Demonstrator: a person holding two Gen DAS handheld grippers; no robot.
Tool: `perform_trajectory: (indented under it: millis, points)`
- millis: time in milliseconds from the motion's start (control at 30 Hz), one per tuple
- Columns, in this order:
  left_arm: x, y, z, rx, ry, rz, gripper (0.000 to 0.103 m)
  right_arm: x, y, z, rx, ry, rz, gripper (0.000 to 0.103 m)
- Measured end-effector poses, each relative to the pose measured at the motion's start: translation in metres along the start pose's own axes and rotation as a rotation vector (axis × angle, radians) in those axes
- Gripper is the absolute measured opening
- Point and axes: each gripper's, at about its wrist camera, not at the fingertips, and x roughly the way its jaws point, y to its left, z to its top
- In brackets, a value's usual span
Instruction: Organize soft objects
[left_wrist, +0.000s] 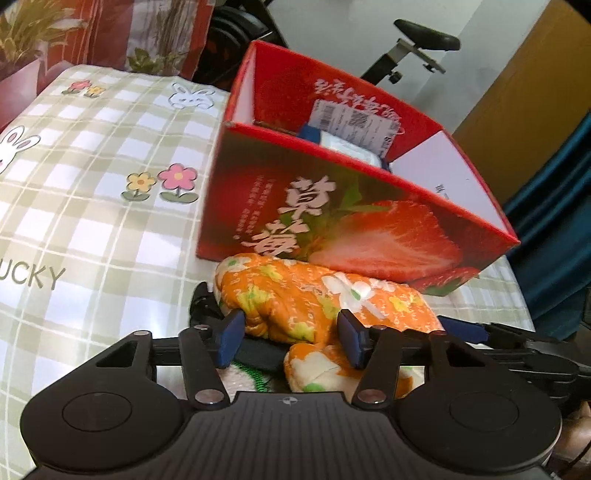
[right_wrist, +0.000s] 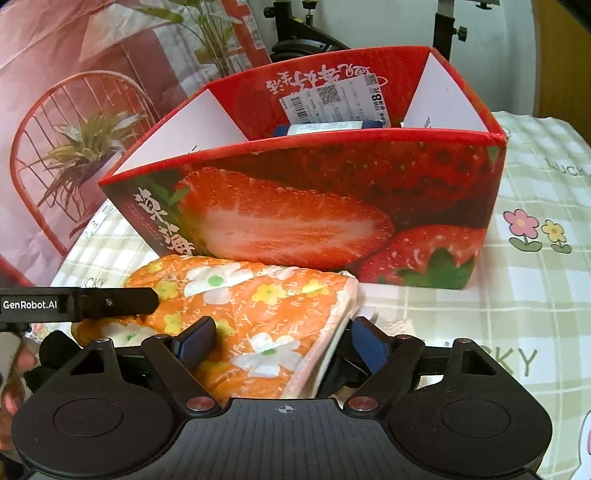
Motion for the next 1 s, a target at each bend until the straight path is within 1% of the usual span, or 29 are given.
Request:
perform_trajectory:
  millis: [33, 67, 100, 167, 233, 333, 600, 767, 867, 1000]
  points:
    - [-0.001, -0.002, 0.000, 0.010, -0.009, -0.006, 0.040, 0.000, 0.001, 0.000, -0.006, -0.003, 0.001, 0.074]
    - [-0.003, -0.003, -0.001, 0.020, -0.016, -0.011, 0.037, -0.001, 0.003, 0.000, -0.012, -0.008, 0.002, 0.068]
    - [-0.004, -0.004, -0.001, 0.024, -0.020, -0.020, 0.027, -0.003, 0.005, 0.000, -0.019, -0.017, 0.002, 0.064]
    - [-0.007, -0.005, -0.002, 0.023, -0.028, -0.027, 0.025, -0.007, 0.005, 0.000, -0.021, -0.027, 0.004, 0.047]
    - [-0.008, -0.005, -0.003, 0.024, -0.029, -0.023, 0.025, -0.011, 0.003, 0.001, -0.019, -0.038, -0.001, 0.040]
    - [-0.008, -0.006, -0.005, 0.020, -0.029, -0.025, 0.025, -0.014, 0.000, 0.000, -0.008, -0.043, 0.005, 0.037]
    - [-0.008, -0.002, -0.008, 0.009, -0.024, -0.028, 0.025, -0.017, -0.002, -0.002, -0.003, -0.052, 0.011, 0.036]
    - [-0.013, -0.003, -0.008, 0.011, -0.041, -0.038, 0.024, -0.023, -0.003, -0.002, 0.002, -0.073, 0.035, 0.025]
    - [-0.014, -0.002, -0.009, 0.014, -0.045, -0.041, 0.024, -0.026, -0.003, -0.002, 0.000, -0.088, 0.051, 0.020]
    - [-0.011, 0.001, -0.011, -0.002, -0.036, -0.045, 0.024, -0.023, -0.006, -0.004, 0.013, -0.081, 0.053, 0.020]
